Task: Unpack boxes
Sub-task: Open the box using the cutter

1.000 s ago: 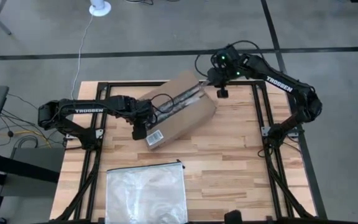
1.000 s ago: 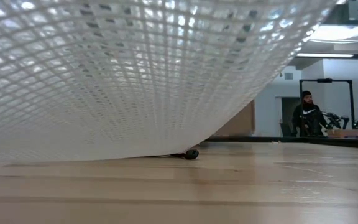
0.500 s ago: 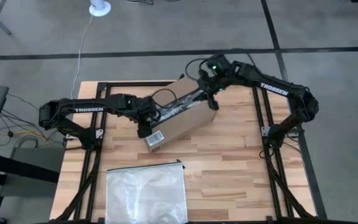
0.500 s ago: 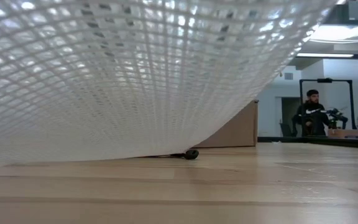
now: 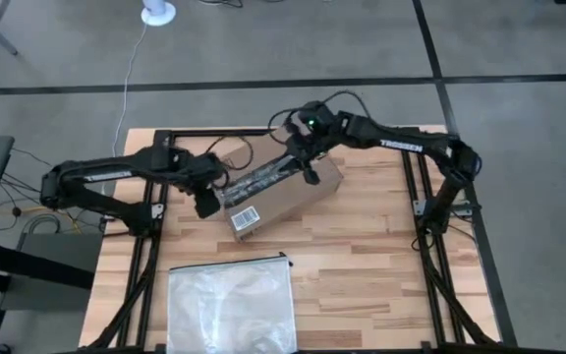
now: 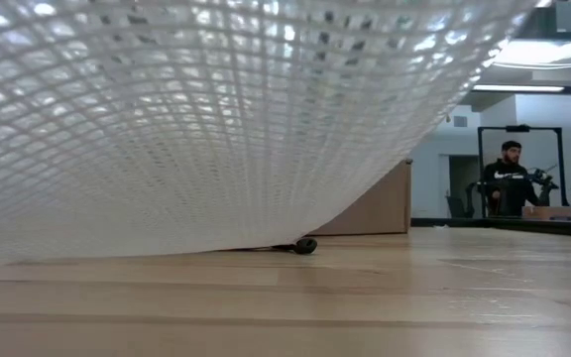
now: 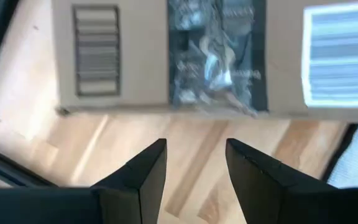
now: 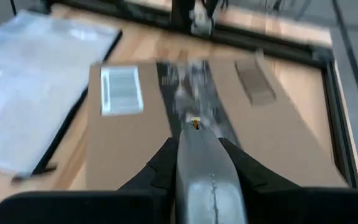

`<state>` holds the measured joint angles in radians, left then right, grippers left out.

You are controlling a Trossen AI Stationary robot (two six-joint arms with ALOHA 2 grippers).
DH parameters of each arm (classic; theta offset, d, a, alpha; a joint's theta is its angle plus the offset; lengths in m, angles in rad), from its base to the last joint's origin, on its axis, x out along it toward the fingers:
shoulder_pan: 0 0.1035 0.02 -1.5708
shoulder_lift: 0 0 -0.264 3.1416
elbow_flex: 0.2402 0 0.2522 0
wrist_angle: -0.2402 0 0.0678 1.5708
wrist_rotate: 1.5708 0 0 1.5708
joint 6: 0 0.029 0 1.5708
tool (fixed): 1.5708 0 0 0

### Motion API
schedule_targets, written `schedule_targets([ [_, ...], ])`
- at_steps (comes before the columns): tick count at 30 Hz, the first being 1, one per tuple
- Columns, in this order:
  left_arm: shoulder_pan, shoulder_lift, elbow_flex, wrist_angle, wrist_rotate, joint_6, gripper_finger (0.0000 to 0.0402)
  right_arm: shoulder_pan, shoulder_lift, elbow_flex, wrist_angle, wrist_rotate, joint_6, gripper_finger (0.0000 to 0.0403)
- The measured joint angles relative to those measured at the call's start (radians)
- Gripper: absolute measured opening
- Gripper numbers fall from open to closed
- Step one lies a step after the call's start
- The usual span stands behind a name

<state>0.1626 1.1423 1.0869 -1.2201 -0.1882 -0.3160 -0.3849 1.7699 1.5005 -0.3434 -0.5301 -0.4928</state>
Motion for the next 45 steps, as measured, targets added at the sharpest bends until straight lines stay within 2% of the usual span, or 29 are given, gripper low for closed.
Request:
schedule_targets([
  [2,-0.024,-0.061,-0.077,0.063,-0.03,-0.047,0.0152,0.018,0.023,0.0,0.091,-0.043,0.045,0.0061],
  [5,-0.03,-0.151,-0.213,0.24,-0.09,-0.076,0.0153,0.045,0.066,0.0,0.201,-0.095,0.114,0.0061],
  [8,0.016,-0.21,-0.313,0.459,-0.107,-0.054,0.0153,0.067,0.105,0.0,0.274,-0.098,0.16,0.0061],
  [10,0.051,-0.216,-0.348,0.53,-0.112,-0.027,0.0153,0.079,0.124,0.0,0.312,-0.1,0.181,0.0061],
  [13,0.117,-0.205,-0.375,0.535,-0.119,0.034,0.0153,0.083,0.151,0.0,0.374,-0.1,0.229,0.0061],
  [18,0.212,-0.168,-0.426,0.586,-0.031,0.119,0.0153,0.09,0.191,0.001,0.444,-0.095,0.266,0.0061],
  [21,0.249,-0.159,-0.434,0.618,-0.018,0.152,0.0153,0.092,0.217,0.001,0.451,-0.059,0.265,0.0061],
  [32,0.258,-0.159,-0.436,0.634,0.022,0.181,0.0153,0.082,0.281,0.001,0.573,0.004,0.276,0.0061],
  [45,0.257,-0.159,-0.436,0.629,0.034,0.185,0.0153,0.086,0.346,0.028,0.565,-0.002,0.246,0.0061],
])
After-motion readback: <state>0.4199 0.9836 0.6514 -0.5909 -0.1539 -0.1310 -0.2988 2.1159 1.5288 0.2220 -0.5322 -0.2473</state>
